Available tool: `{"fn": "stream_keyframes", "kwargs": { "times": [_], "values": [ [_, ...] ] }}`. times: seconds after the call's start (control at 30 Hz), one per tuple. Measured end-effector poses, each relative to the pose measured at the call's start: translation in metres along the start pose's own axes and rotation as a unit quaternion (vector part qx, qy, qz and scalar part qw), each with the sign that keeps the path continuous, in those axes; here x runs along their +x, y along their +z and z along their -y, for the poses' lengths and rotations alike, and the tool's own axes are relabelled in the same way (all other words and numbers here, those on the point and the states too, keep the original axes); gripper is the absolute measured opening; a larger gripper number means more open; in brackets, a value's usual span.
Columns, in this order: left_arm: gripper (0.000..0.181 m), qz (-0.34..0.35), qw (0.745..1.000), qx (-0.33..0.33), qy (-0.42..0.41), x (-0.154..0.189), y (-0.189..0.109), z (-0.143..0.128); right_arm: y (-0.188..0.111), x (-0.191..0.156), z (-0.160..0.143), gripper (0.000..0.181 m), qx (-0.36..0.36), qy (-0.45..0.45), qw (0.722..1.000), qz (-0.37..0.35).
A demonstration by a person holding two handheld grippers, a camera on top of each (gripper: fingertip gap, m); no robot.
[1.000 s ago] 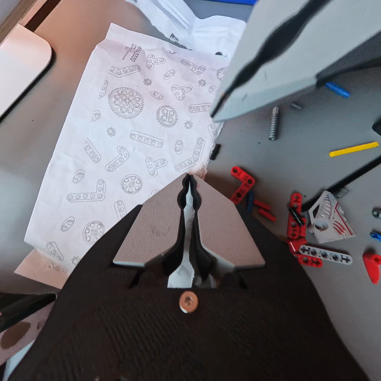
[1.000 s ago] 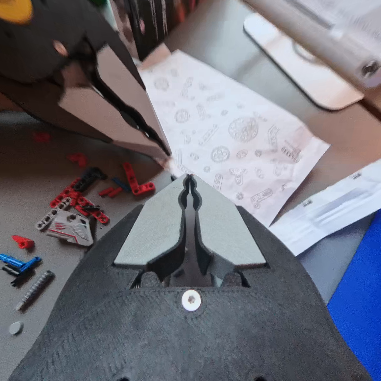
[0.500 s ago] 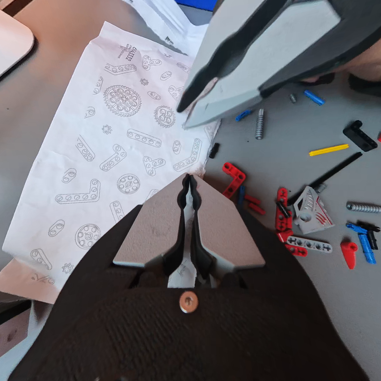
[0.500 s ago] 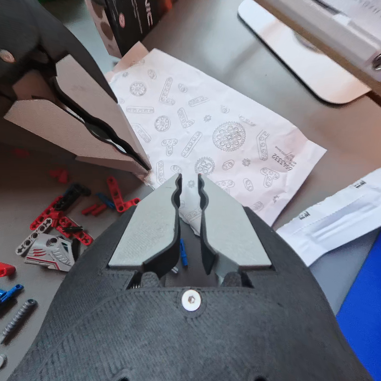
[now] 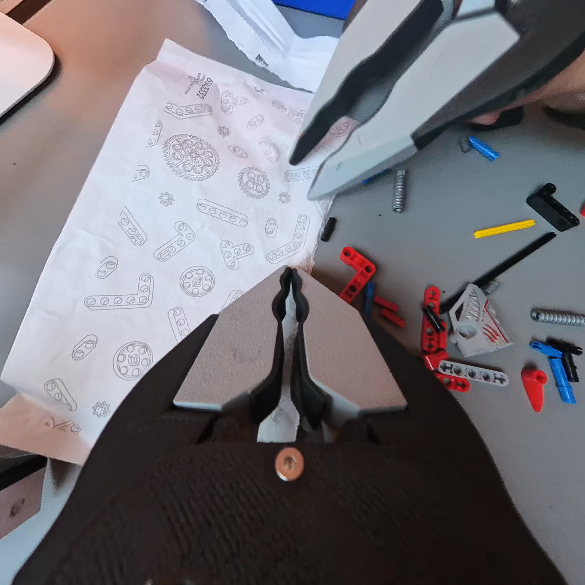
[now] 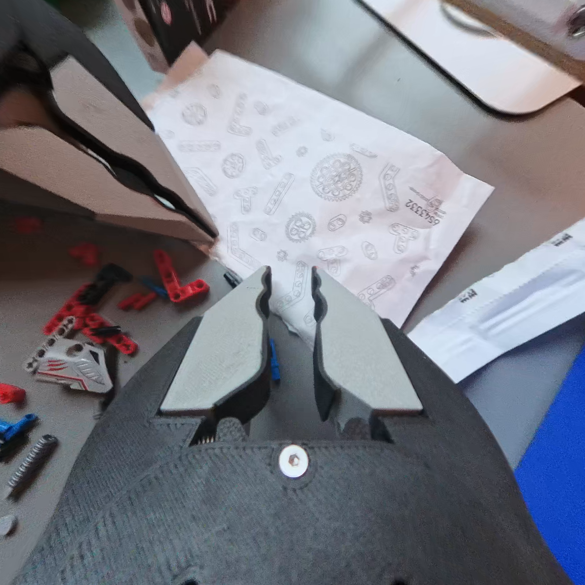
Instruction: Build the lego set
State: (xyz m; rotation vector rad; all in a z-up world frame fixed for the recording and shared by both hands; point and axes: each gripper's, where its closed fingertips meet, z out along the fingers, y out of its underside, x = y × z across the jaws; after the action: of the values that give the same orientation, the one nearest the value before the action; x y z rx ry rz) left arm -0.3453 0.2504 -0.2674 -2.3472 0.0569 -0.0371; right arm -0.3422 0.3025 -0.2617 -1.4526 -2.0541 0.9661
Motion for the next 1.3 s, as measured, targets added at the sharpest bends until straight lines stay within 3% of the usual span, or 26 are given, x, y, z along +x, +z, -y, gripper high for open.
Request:
{"fn": "stream_keyframes", "kwargs": {
  "times": [0.13,0.37,0.47,0.53,0.6,0.7,0.8,0.93,1.13,1.3],
  "values": [
    [0.000,-0.012,1.000,0.005,-0.012,0.000,0.000,0.000,-0.003,-0.009,0.004,0.026,0.010,-0.034,0.999,0.004],
    [0.000,-0.012,1.000,0.006,-0.015,0.000,-0.001,0.000,-0.027,-0.060,0.011,0.029,0.052,-0.090,0.985,0.138],
    [0.000,-0.022,0.999,0.007,-0.024,0.001,-0.001,0.000,-0.045,-0.104,0.005,0.021,0.061,-0.119,0.953,0.271],
    [0.000,-0.030,0.999,0.007,-0.030,0.001,-0.002,-0.001,-0.063,-0.140,-0.013,0.010,0.043,-0.160,0.912,0.375],
    [0.000,-0.032,0.999,0.007,-0.033,0.001,-0.002,-0.002,-0.068,-0.159,-0.034,0.000,0.004,-0.199,0.888,0.414],
    [0.000,-0.033,0.999,0.006,-0.036,0.002,-0.003,-0.002,-0.049,-0.157,-0.053,0.000,-0.053,-0.238,0.894,0.377],
    [0.000,-0.044,0.998,0.005,-0.041,0.006,-0.004,-0.003,-0.034,-0.136,-0.042,0.000,-0.050,-0.213,0.919,0.329],
    [0.000,-0.060,0.996,0.006,-0.059,0.006,-0.004,-0.003,-0.003,-0.075,-0.013,0.000,-0.018,-0.171,0.971,0.164],
    [0.000,-0.060,0.996,0.001,-0.071,0.005,-0.004,-0.002,-0.023,-0.102,-0.023,0.000,-0.006,-0.194,0.949,0.248],
    [0.000,-0.041,0.998,0.034,-0.042,0.003,-0.030,0.042,-0.021,-0.107,-0.024,0.000,-0.016,-0.214,0.943,0.254]
  ]
}}
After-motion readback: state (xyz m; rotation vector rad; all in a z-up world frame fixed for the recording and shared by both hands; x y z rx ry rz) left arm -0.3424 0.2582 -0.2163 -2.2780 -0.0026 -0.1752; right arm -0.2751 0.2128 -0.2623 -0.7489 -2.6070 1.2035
